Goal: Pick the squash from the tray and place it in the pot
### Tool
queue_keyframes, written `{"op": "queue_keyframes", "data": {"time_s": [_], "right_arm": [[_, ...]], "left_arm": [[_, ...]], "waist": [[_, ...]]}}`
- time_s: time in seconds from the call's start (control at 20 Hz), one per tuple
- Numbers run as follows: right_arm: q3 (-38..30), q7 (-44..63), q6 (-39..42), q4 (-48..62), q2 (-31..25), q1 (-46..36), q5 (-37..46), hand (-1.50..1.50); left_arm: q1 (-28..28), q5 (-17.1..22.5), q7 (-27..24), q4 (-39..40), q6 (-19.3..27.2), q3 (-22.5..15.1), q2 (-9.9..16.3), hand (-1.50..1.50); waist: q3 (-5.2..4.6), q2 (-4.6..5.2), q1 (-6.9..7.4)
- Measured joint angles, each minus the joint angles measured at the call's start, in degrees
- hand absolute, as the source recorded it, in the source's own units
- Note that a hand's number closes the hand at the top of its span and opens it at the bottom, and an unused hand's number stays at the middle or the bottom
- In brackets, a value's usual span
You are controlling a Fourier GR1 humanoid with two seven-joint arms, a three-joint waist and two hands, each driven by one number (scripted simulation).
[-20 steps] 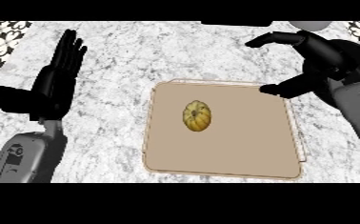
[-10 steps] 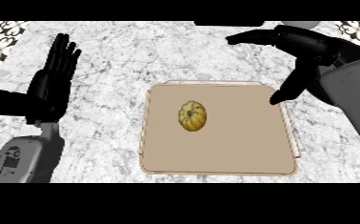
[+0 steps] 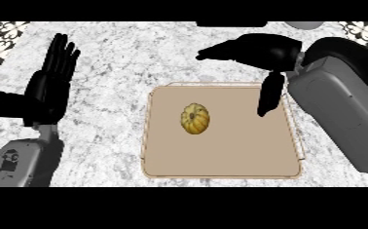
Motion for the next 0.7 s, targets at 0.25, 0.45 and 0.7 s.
{"op": "queue_keyframes", "data": {"time_s": [0.25, 0.45, 0.7], "right_arm": [[1.31, 8.81, 2.25, -2.73, 5.51, 1.75, 2.44, -1.5], [1.82, 10.4, 3.21, -2.61, 7.74, 4.52, 5.46, -1.5], [1.56, 8.3, 3.73, -1.63, 9.72, 7.14, 9.82, -1.5]], "left_arm": [[-0.14, -0.64, -0.71, 1.0, -0.12, 0.36, -0.77, 0.0], [-0.36, -0.71, -0.83, 1.32, -0.85, 1.04, -0.84, 0.0], [0.62, -0.84, -1.05, 0.83, -1.73, 1.85, -1.22, 0.0]], "waist": [[0.01, -0.01, -0.27], [0.02, 0.05, -0.25], [0.04, 0.09, -0.15]]}}
